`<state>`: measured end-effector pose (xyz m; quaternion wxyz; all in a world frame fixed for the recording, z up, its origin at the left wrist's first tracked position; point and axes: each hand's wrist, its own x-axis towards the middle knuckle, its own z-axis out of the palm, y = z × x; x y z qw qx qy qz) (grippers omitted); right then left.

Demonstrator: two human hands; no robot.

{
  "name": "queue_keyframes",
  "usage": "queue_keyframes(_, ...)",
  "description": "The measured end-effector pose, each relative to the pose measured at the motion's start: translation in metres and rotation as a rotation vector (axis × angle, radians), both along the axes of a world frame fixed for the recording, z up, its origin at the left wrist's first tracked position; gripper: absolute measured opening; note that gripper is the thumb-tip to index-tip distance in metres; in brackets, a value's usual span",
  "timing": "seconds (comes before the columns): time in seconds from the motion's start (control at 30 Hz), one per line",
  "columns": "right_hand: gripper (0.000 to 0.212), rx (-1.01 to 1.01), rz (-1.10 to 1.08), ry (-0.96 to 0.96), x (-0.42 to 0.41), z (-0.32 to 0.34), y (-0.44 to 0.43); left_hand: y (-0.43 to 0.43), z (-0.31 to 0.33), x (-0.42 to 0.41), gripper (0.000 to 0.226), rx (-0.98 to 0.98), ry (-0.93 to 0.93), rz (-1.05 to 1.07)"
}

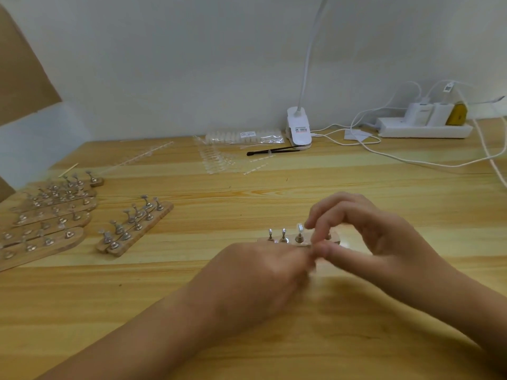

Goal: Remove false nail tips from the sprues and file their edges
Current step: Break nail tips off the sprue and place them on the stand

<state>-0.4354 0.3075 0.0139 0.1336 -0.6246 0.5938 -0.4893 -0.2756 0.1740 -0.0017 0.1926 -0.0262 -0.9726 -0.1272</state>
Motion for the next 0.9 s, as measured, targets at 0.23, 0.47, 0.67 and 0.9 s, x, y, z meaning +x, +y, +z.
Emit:
queue_keyframes(0.23, 0.013, -0.021, -0.002, -0.365, -0.008, 0.018, 0.005, 0.003, 0.018, 0.008, 0.029, 0.581, -0.027, -0.23)
queue_keyframes(0.47, 0.017, 0.062, -0.059, -0.11, -0.015, 0.009, 0.002, -0.003, 0.016, 0.007, 0.028, 1.002, -0.167, -0.276)
queue_keyframes(0.67, 0.022, -0.165, -0.168, 0.438, -0.017, 0.002, 0.001, -0.009, 0.02, -0.001, 0.032, 1.435, -0.156, -0.377)
queue_keyframes(0.9, 0.025, -0.221, -0.167, 0.63, -0.017, 0.003, 0.002, -0.014, 0.018, -0.004, 0.032, 1.639, -0.194, -0.366)
